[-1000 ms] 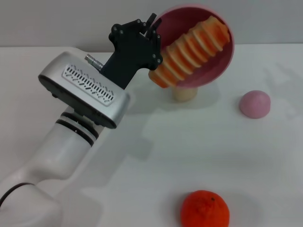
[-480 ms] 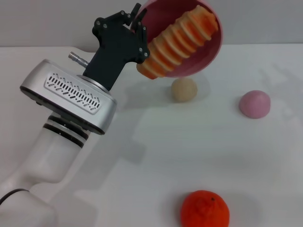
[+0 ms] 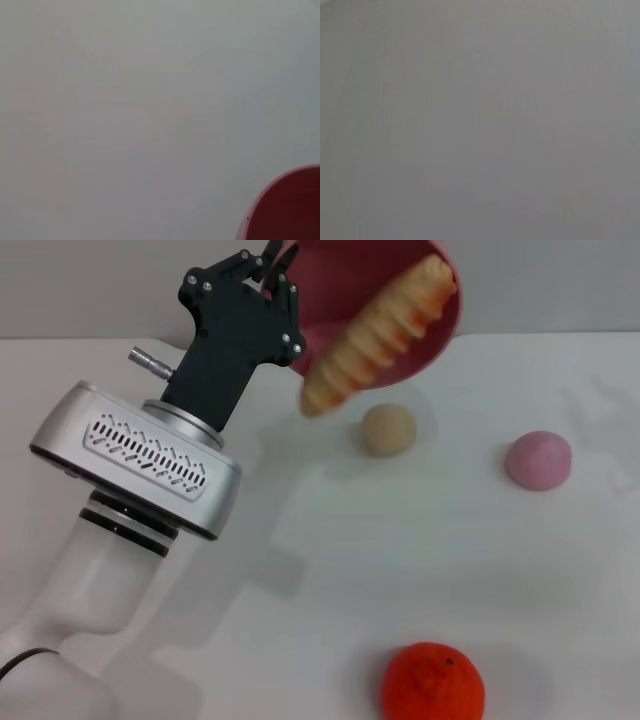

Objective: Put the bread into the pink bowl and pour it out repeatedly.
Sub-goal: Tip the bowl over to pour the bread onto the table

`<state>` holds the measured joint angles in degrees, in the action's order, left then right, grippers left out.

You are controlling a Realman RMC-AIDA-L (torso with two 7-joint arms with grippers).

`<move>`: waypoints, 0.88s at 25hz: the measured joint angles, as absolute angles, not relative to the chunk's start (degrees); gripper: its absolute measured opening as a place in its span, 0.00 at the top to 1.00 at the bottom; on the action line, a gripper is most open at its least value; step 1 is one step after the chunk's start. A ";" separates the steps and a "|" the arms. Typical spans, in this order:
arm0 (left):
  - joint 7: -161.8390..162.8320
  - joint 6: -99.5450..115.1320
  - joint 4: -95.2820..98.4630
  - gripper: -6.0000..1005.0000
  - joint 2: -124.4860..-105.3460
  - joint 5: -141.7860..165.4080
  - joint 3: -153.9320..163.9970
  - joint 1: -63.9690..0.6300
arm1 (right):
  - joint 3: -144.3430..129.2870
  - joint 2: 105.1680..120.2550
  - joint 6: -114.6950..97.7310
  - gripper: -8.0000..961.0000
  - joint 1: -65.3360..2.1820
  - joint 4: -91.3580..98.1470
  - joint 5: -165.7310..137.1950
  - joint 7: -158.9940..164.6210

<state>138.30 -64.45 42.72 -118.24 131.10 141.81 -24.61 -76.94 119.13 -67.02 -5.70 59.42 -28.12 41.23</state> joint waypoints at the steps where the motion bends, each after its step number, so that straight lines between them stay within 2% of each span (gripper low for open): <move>1: 138.18 -65.00 42.60 0.95 -118.23 131.14 141.96 -24.59 | -77.02 119.13 -67.02 0.52 -5.76 59.39 -28.12 41.22; 22: 143.50 -56.63 42.60 0.95 -117.95 131.59 139.89 -27.37 | -77.84 119.01 -67.07 0.50 -6.61 57.69 -28.50 41.06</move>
<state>143.50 -56.63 42.60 -117.95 131.59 139.89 -27.37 -77.84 119.01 -67.07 -6.61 57.69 -28.50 41.06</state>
